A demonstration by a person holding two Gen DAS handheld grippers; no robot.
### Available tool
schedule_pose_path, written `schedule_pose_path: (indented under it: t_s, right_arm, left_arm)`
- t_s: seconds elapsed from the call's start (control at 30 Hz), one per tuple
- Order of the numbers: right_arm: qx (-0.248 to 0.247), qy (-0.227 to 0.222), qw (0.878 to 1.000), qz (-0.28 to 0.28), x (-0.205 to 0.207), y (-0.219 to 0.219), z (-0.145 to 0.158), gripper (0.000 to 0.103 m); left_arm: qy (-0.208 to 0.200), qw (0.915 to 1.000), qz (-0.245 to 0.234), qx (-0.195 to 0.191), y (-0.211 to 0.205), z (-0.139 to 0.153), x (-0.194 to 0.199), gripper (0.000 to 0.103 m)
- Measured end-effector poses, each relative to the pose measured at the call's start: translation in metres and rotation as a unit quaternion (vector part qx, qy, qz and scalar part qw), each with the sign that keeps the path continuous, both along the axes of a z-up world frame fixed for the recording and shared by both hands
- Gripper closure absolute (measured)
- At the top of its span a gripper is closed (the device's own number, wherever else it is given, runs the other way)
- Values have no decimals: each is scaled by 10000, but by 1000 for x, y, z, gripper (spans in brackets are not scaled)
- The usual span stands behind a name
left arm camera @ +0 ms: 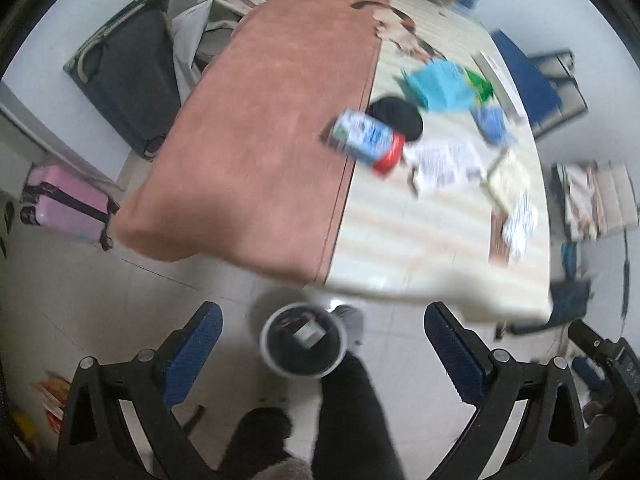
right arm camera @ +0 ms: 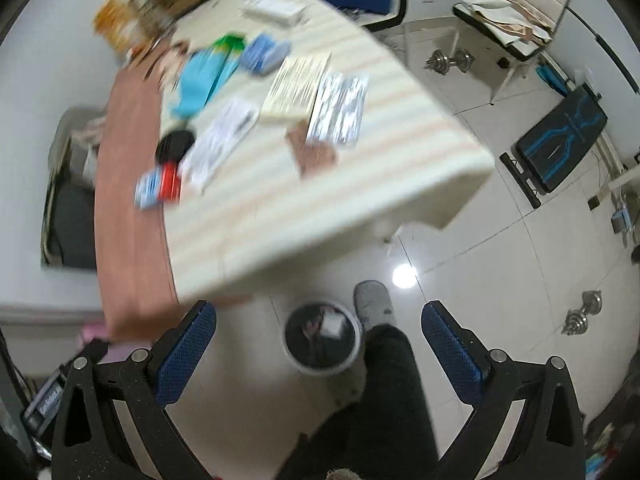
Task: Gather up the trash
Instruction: 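Raise both tools back over the table, then grasp the milk carton with the left tool while the right tool grasps the cream box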
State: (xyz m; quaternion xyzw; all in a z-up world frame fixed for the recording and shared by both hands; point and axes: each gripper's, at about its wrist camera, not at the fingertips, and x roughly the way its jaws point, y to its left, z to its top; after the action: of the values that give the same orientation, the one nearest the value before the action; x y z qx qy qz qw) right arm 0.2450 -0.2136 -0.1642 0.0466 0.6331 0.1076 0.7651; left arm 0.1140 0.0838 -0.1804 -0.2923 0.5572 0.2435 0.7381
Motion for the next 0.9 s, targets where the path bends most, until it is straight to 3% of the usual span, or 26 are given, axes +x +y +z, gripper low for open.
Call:
schedule_pose_path:
  t_s: [0.13, 0.23, 0.43, 0.5, 0.57, 0.6, 0.67, 0.73, 0.8, 0.9]
  right_arm:
    - [-77, 109, 9999, -97, 90, 18, -17, 0]
    - [-158, 274, 9995, -43, 144, 37, -42, 1]
    - [-301, 709, 9970, -11, 231, 73, -96, 3]
    - [-398, 851, 9956, 32, 254, 87, -115, 3]
    - [-519, 945, 9941, 87, 267, 98, -130, 3]
    - [-551, 1003, 9934, 125, 270, 103, -138, 3]
    - [-600, 1071, 9922, 217, 277, 113, -148, 6]
    - [-759, 1051, 9907, 409, 280, 125, -155, 20]
    - [-890, 856, 9895, 757, 276, 137, -155, 26]
    - [-1060, 623, 9800, 1566, 262, 160, -155, 26]
  left_arm:
    - [94, 9974, 640, -319, 34, -11, 52, 0]
    - [216, 9886, 1296, -735, 59, -35, 85, 0]
    - [391, 9561, 2354, -1698, 92, -94, 133, 2]
    - [486, 9456, 2613, -1879, 100, -116, 145, 8]
    - [553, 9405, 2766, -1893, 104, -126, 148, 37]
    - [596, 9400, 2794, -1867, 105, -130, 148, 40]
    - [540, 9465, 2668, -1733, 105, -130, 147, 44]
    - [720, 9656, 2156, -1264, 101, -122, 152, 45]
    - [982, 9859, 1246, -530, 89, -113, 158, 45]
    - [1188, 9911, 569, -173, 76, -112, 157, 45]
